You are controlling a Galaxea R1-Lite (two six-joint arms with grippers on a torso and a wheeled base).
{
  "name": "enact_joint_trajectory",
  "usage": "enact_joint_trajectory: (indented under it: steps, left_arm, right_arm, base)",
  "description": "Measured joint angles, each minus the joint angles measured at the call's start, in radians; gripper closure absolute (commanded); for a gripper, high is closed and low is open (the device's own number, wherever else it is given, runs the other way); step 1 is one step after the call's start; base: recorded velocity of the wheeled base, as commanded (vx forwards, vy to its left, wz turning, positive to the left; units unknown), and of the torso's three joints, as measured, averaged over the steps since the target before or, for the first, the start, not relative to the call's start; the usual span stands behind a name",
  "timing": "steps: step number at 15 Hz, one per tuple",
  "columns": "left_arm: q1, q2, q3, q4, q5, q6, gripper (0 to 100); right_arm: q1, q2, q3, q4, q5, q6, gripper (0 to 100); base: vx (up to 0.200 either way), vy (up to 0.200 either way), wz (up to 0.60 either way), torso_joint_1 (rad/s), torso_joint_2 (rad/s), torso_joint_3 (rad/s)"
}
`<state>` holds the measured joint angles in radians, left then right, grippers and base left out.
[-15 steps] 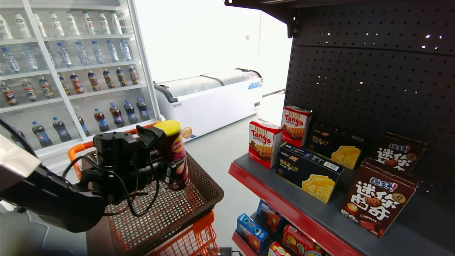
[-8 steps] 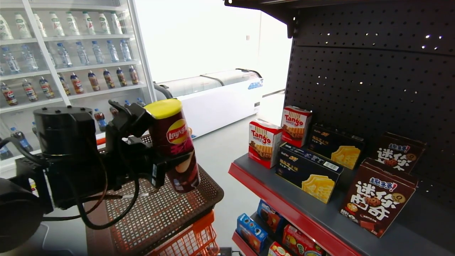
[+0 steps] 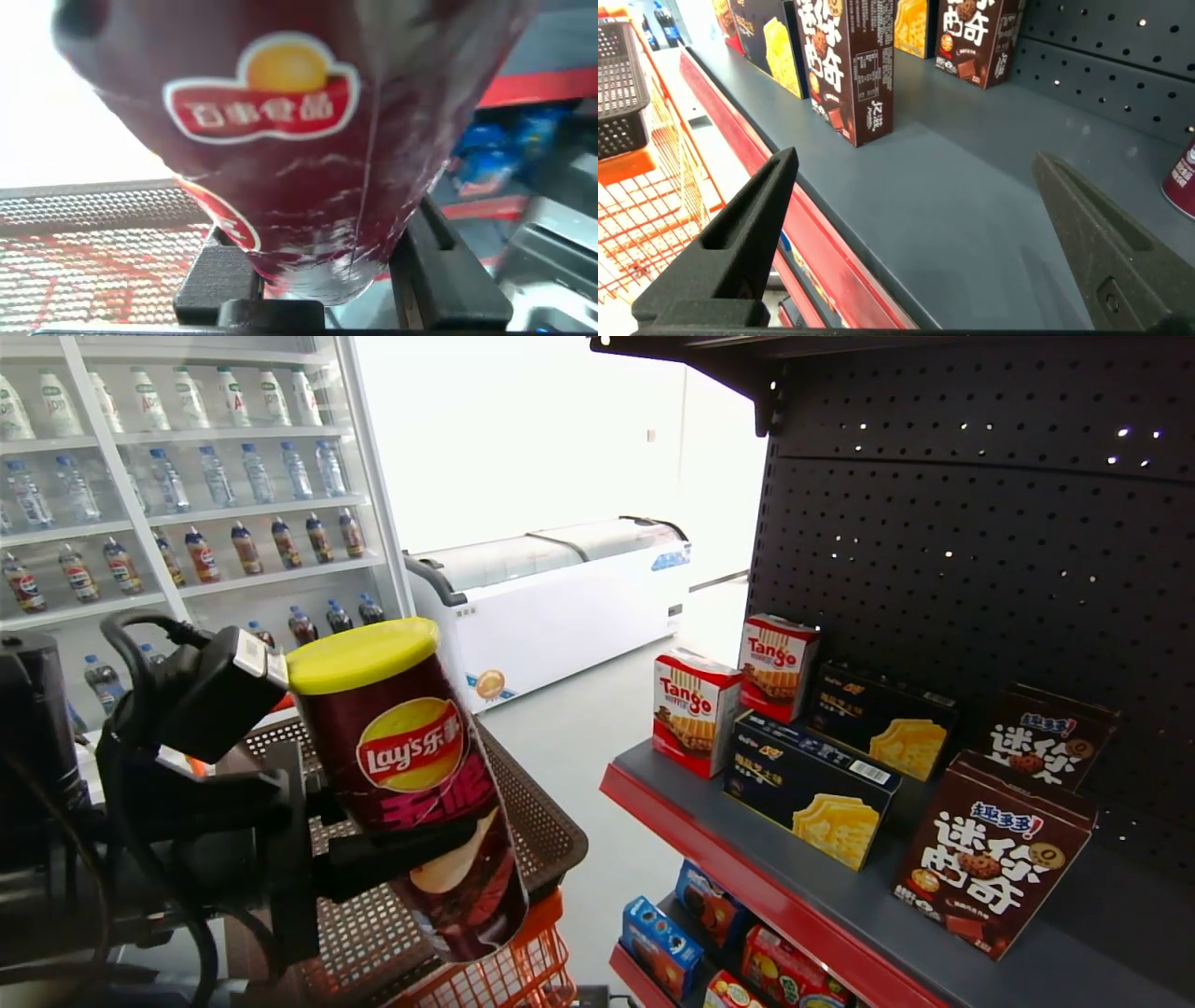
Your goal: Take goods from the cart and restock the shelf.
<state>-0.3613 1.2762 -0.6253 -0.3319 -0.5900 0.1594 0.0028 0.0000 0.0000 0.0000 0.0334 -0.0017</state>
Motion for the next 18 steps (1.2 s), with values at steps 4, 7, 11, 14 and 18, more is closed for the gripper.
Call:
enact_joint_trajectory:
  steps: [4, 7, 11, 14, 18]
  left_arm:
    - [-0.057, -0.069, 0.019, 0.097, -0.006, 0.001, 100]
    - [-0.090, -0.091, 0.016, 0.104, -0.015, -0.002, 100]
    - [-0.110, -0.106, 0.017, 0.105, -0.016, -0.009, 100]
    - [-0.125, -0.106, 0.003, 0.104, -0.017, -0.011, 100]
    - [-0.137, -0.102, 0.000, 0.104, -0.016, -0.011, 100]
  right_arm:
    - [0.000, 0.000, 0.000, 0.000, 0.000, 0.000, 0]
    - [0.000, 0.000, 0.000, 0.000, 0.001, 0.000, 0]
    - [-0.001, 0.000, 0.000, 0.000, 0.001, 0.000, 0]
    - [0.000, 0.000, 0.000, 0.000, 0.001, 0.000, 0]
    - [0.000, 0.000, 0.000, 0.000, 0.001, 0.000, 0]
  base:
    - [0.000, 0.000, 0.00, 0.000, 0.00, 0.000]
    - [0.000, 0.000, 0.00, 0.000, 0.00, 0.000]
    - [0.000, 0.000, 0.00, 0.000, 0.00, 0.000]
    - [0.000, 0.000, 0.00, 0.000, 0.00, 0.000]
    - [0.000, 0.000, -0.30, 0.001, 0.00, 0.004]
